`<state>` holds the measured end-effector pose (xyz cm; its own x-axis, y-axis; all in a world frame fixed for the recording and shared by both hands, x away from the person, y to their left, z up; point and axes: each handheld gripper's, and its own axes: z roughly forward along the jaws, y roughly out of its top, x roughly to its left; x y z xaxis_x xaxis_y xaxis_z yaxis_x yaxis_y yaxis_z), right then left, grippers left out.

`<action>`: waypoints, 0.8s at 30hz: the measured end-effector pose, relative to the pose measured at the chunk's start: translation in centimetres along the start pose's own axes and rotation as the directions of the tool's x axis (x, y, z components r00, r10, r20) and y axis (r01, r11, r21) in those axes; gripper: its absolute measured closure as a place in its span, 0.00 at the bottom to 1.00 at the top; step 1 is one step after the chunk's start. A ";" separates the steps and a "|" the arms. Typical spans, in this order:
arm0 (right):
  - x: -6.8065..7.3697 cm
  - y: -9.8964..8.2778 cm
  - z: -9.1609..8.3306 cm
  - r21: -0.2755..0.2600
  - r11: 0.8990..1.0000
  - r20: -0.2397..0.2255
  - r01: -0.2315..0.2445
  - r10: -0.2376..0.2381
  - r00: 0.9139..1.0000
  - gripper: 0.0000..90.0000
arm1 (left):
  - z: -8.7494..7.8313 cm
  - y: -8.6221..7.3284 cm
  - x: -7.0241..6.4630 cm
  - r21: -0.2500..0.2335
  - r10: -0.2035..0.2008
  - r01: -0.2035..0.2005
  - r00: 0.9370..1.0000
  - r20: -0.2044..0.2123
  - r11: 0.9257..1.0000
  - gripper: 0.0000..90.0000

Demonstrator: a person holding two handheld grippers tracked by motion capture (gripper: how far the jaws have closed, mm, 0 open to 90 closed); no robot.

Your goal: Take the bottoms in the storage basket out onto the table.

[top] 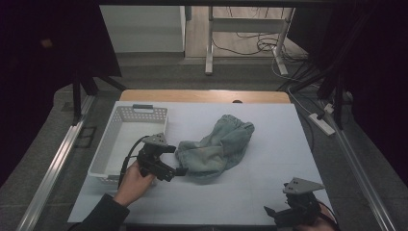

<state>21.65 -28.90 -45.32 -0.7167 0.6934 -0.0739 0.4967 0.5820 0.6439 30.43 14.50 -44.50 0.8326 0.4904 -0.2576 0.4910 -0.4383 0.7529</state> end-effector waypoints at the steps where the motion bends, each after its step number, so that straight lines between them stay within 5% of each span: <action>1: 0.0 0.0 0.0 0.000 1.000 0.000 0.000 0.000 1.000 0.02 | -0.1 -0.1 0.0 -0.002 -0.003 0.003 1.000 0.000 1.000 0.00; 24: 0.0 0.0 0.0 0.003 1.000 0.002 0.000 0.000 1.000 0.02 | -1.6 -1.8 -0.2 -0.030 -0.028 0.028 1.000 0.001 0.999 0.00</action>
<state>21.65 -28.86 -45.31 -0.7157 0.6944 -0.0750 0.4983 0.5829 0.6418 29.02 16.39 -44.84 0.8187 0.5016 -0.2796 0.5065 -0.4013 0.7631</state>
